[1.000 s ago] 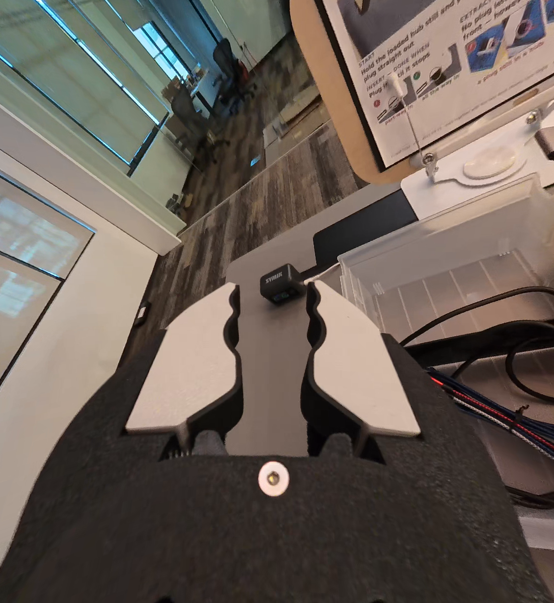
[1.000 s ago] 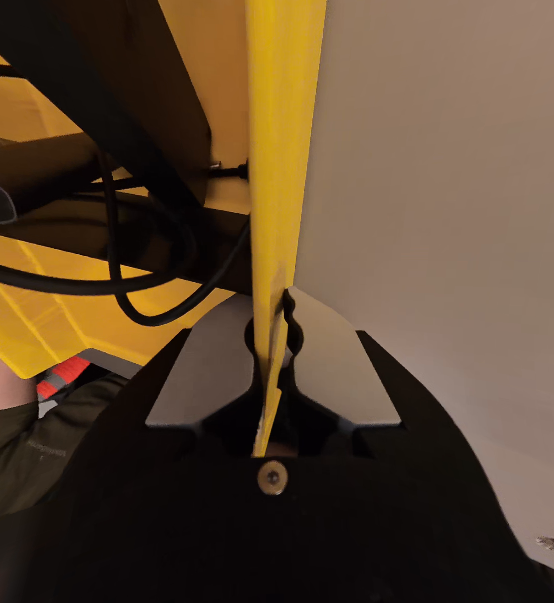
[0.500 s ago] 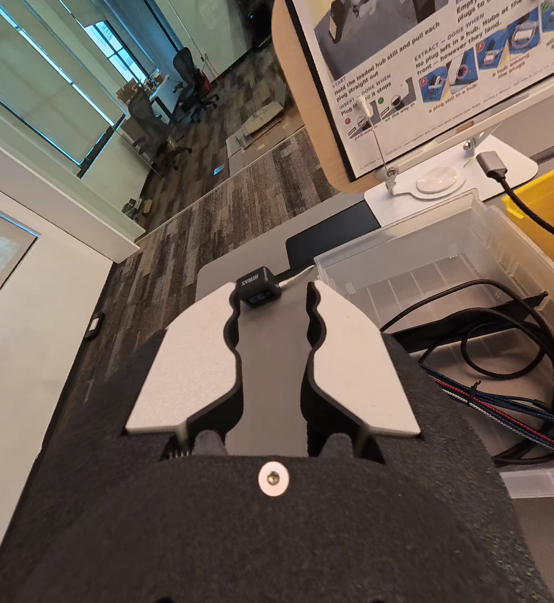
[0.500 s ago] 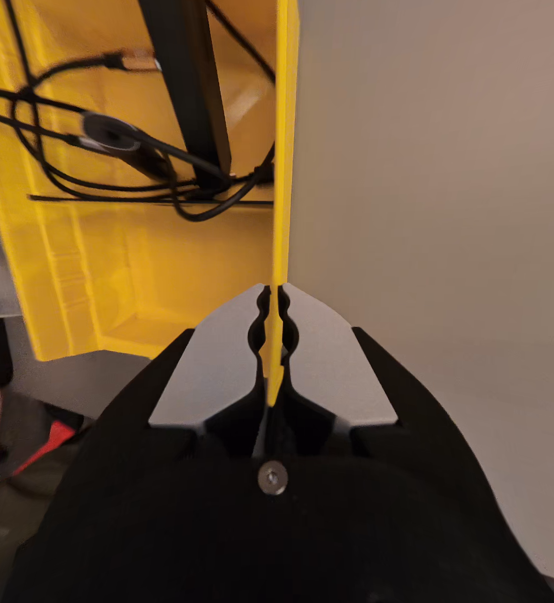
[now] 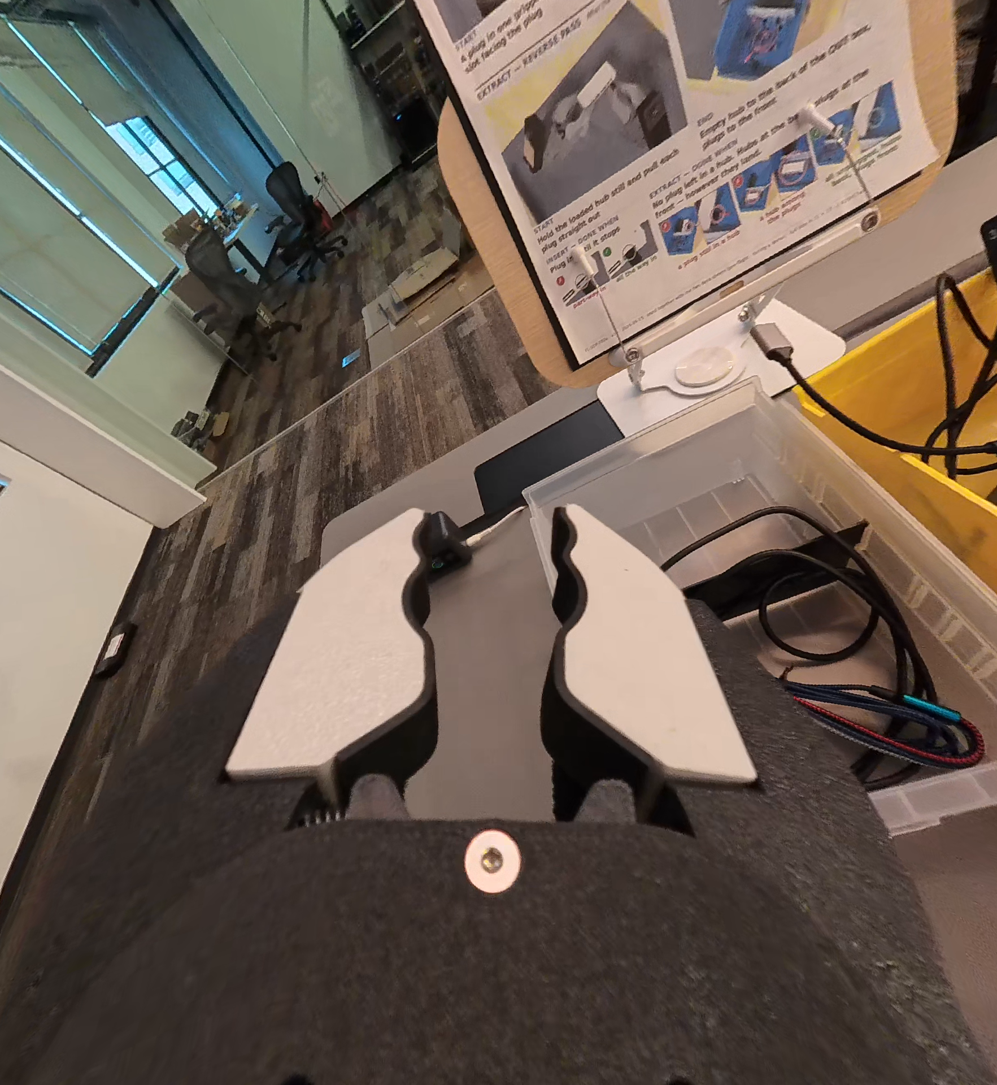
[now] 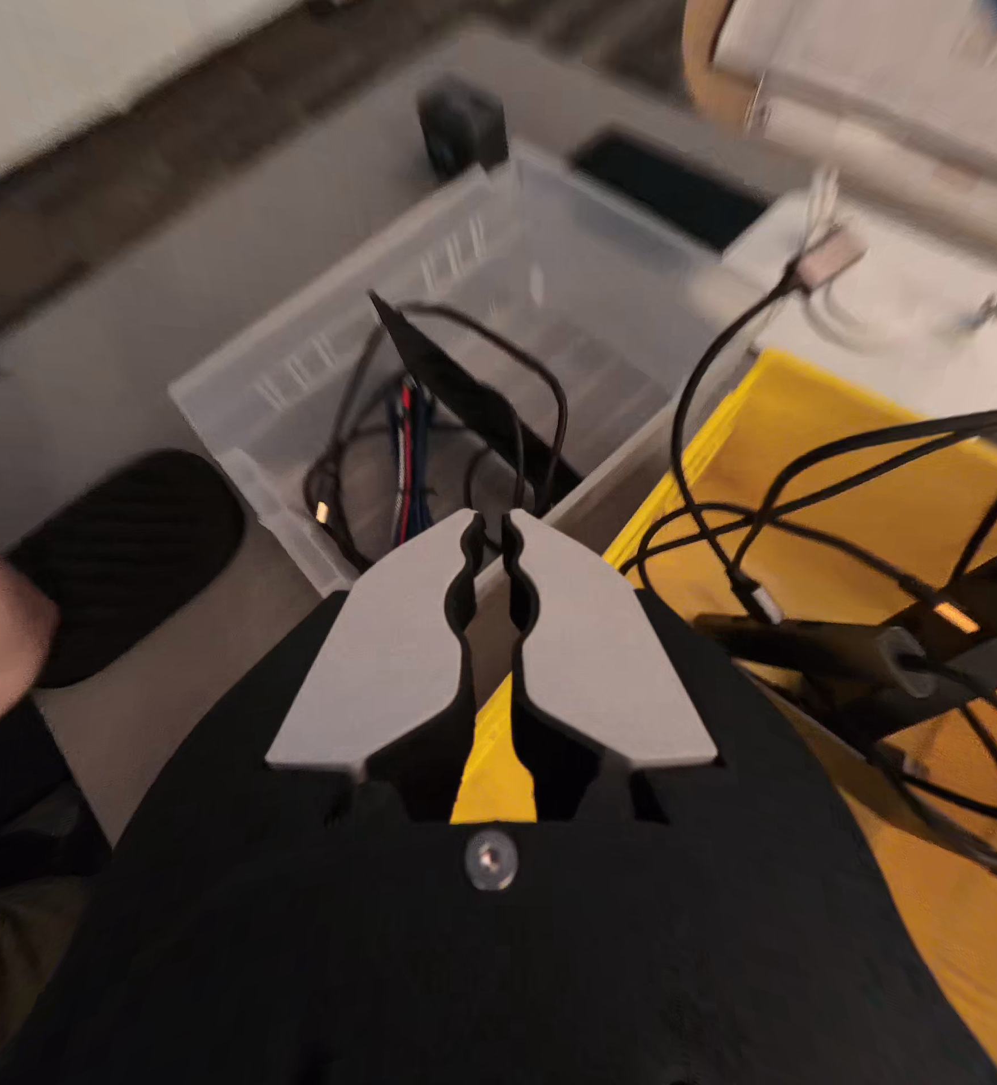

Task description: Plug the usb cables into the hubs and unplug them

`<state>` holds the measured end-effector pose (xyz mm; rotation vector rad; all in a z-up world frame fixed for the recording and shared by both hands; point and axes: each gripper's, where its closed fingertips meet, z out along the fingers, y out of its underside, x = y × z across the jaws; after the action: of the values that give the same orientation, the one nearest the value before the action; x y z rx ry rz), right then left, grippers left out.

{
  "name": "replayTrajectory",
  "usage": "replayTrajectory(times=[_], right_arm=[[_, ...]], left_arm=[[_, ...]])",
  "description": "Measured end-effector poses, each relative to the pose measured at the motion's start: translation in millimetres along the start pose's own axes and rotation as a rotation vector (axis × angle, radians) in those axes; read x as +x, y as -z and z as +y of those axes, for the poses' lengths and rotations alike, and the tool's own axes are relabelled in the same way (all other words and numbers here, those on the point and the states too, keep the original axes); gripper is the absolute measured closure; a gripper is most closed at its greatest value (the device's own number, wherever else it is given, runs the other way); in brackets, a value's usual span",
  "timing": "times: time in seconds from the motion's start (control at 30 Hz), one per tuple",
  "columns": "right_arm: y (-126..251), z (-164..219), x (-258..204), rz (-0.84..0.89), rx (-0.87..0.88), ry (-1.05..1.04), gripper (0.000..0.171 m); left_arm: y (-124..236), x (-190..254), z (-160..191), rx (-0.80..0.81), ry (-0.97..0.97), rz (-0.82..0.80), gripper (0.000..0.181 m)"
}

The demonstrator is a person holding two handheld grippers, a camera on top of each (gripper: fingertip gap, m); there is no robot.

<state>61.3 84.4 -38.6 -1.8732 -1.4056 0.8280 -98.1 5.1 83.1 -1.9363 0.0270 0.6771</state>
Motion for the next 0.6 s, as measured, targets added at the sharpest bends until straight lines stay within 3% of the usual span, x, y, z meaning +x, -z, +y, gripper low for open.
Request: replayTrajectory(times=[0.1,0.23,0.6], right_arm=[[-40,26,15,0.148,-0.234,-0.027,0.159],[-61,44,19,0.217,-0.414,-0.105,0.151],[-87,50,26,0.294,-0.567,-0.252,0.149]], left_arm=[[1,6,-1,0.003,-0.012,0.029,0.143],[4,11,-1,0.006,-0.021,0.06,0.143],[19,10,-8,0.069,-0.003,0.098,0.143]])
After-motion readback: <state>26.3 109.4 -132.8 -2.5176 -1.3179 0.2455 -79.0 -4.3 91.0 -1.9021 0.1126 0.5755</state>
